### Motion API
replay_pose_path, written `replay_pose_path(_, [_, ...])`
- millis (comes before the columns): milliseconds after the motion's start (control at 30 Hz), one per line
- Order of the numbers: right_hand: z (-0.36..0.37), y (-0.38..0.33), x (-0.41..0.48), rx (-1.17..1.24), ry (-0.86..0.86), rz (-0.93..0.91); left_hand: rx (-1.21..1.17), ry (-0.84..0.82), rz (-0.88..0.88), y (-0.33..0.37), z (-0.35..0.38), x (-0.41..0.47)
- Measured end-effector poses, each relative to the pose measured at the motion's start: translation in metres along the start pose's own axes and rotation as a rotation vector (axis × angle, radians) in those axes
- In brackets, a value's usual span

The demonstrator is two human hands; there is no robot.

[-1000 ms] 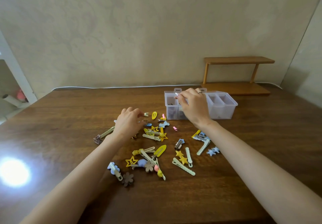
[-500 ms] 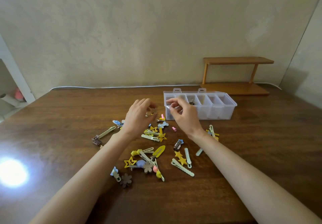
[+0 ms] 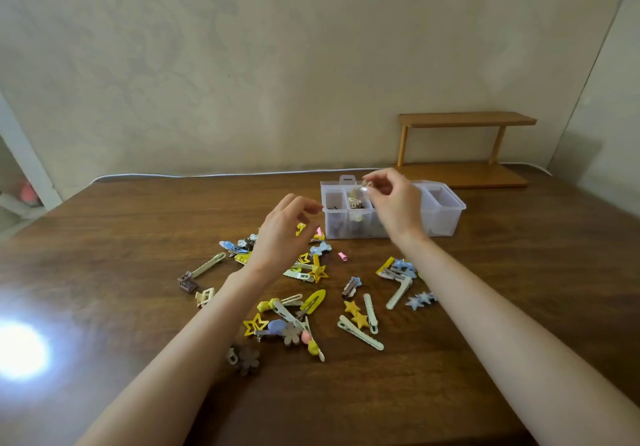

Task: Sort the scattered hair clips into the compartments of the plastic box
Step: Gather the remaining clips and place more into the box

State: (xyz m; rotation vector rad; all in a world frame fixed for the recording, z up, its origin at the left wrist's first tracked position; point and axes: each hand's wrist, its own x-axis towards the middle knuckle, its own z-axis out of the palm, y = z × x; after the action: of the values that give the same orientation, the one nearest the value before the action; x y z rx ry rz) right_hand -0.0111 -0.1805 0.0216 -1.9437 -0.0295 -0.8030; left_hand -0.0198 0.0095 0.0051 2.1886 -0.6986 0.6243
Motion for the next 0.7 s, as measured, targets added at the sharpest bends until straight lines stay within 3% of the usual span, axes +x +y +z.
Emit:
replay_pose_path(67, [-0.012, 0.012, 0.018, -0.171, 0.034, 0.014, -0.014, 0.024, -0.033, -0.003, -0.001, -0.002])
replay_pose_path(367, [-0.017, 0.020, 0.034, -0.720, -0.283, -0.042, -0.034, 0.058, -0.079, -0.014, -0.005, -0.006])
replay_pose_path(700, [-0.023, 0.030, 0.023, -0.571, -0.100, -0.082, -0.032, 0.047, -0.061, -0.011, -0.007, -0.007])
